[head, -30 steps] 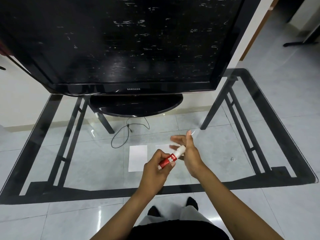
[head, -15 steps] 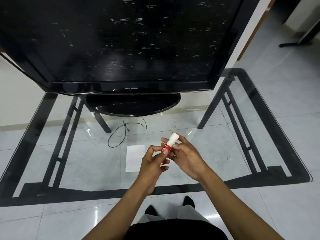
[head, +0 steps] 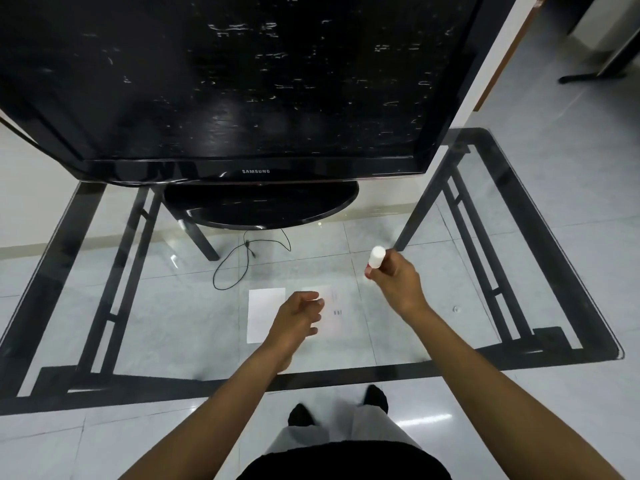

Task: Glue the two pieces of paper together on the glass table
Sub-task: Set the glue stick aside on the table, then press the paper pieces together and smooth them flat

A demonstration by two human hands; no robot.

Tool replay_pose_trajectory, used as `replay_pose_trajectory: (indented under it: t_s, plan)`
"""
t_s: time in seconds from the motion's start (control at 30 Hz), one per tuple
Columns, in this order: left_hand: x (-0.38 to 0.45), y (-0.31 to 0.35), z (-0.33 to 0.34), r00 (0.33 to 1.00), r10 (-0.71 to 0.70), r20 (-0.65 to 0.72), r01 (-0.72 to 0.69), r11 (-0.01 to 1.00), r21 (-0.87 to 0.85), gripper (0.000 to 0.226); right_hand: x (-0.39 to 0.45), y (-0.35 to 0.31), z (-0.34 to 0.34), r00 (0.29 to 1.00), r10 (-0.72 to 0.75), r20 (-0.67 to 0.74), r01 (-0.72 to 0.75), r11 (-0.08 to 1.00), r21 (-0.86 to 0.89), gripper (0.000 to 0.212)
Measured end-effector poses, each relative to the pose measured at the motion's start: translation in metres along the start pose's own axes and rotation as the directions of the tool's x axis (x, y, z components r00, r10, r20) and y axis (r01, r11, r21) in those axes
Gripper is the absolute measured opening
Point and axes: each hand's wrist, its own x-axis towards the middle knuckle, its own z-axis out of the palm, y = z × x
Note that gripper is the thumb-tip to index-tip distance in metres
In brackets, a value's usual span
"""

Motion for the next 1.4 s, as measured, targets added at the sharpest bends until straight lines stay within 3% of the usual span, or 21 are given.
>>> replay_pose_trajectory:
  t_s: [0.17, 0.4, 0.67, 0.77, 0.83, 0.93, 1.0, 1.07, 1.2, 1.4]
  plan:
    - [0.011, 0.002, -0.019, 0.998, 0.031, -0.063, -0.020, 0.985, 0.170, 0.024, 0.036, 0.011, 0.004, 0.998, 0.003, -0.058, -0.009, 0.994, -0.107, 0.022]
    - [0.018, -0.002, -0.032, 0.990, 0.036, -0.136, 0.002, 0.962, 0.275, 0.020, 0.043, 0.018, 0.012, 0.993, 0.042, -0.115, -0.056, 0.991, -0.119, 0.027]
    - [0.023, -0.004, -0.023, 0.993, 0.037, -0.113, 0.003, 0.943, 0.332, 0.018, 0.039, 0.024, 0.007, 0.994, 0.055, -0.098, -0.074, 0.978, -0.195, 0.023]
    - [0.026, -0.003, -0.018, 0.994, 0.033, -0.103, 0.006, 0.934, 0.358, 0.017, 0.038, 0.023, 0.008, 0.992, 0.092, -0.085, -0.106, 0.978, -0.178, 0.035]
    - [0.028, -0.003, -0.018, 0.994, 0.039, -0.106, 0.005, 0.922, 0.387, 0.019, 0.031, 0.024, 0.011, 0.970, 0.159, -0.182, -0.182, 0.976, -0.121, 0.049]
    - [0.031, -0.003, -0.017, 0.995, 0.031, -0.099, 0.013, 0.909, 0.416, 0.021, 0.007, 0.026, 0.025, 0.888, 0.277, -0.368, -0.290, 0.957, 0.023, 0.029]
    - [0.032, -0.001, -0.015, 0.997, 0.014, -0.077, 0.021, 0.904, 0.428, 0.021, -0.013, 0.028, 0.043, 0.902, 0.339, -0.268, -0.336, 0.940, 0.057, 0.018]
    - [0.032, 0.001, -0.012, 0.998, 0.017, -0.056, 0.010, 0.894, 0.448, 0.023, -0.027, 0.025, 0.062, 0.920, 0.369, -0.132, -0.371, 0.929, 0.015, 0.020]
    - [0.030, 0.006, -0.009, 0.999, 0.018, -0.046, 0.005, 0.893, 0.450, 0.026, -0.031, 0.011, 0.082, 0.909, 0.414, -0.053, -0.417, 0.899, -0.135, 0.023]
    - [0.026, 0.003, -0.011, 0.999, 0.011, -0.052, 0.010, 0.919, 0.395, 0.011, -0.044, -0.010, 0.079, 0.893, 0.448, 0.032, -0.445, 0.872, 0.202, 0.016]
